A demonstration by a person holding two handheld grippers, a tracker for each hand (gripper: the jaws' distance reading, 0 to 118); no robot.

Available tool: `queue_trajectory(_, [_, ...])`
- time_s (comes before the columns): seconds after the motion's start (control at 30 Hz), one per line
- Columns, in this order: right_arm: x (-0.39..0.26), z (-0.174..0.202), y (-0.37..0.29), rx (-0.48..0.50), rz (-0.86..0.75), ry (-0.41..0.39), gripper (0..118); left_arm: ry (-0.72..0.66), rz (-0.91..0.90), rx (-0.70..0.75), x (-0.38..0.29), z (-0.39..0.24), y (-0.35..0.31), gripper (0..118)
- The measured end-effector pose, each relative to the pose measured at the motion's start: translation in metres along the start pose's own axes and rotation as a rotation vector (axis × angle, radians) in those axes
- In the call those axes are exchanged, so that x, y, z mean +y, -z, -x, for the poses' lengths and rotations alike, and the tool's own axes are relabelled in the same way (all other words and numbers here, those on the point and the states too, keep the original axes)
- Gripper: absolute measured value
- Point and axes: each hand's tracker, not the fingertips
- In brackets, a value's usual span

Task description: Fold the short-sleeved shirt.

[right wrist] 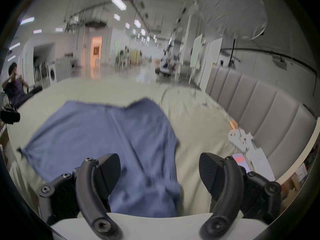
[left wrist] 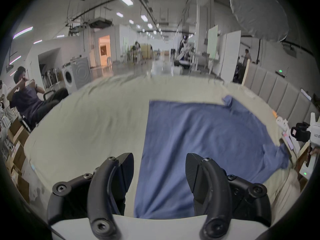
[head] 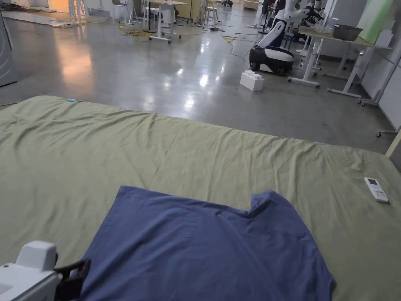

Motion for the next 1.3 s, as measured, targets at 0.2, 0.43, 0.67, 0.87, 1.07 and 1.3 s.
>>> queue_trajectory(0.2, [0.046,0.026,-0.001,-0.063,-0.266,0.030,65,0.030,-0.219,0.032,0.050,-0.048,-0.003,46])
queue_trajectory(0.43, [0.065,0.039,0.002,-0.045,-0.322,0.077,3,0.055,-0.328,0.033,0.071,-0.083,-0.007,5])
queue_trajectory(0.67, [0.065,0.044,0.004,-0.048,-0.315,0.069,0,0.028,-0.273,0.014,0.070,-0.085,-0.002,1])
queue_trajectory(0.87, [0.061,0.039,0.011,-0.053,-0.287,0.071,0,-0.007,-0.198,0.008,0.052,-0.054,-0.007,1])
queue_trajectory(1.07, [0.052,0.039,0.016,-0.039,-0.243,0.061,0,-0.052,0.036,0.027,0.010,-0.002,-0.011,1])
queue_trajectory(1.3, [0.041,0.049,0.025,-0.004,-0.176,0.059,0,-0.117,0.264,0.069,-0.036,0.043,-0.012,1])
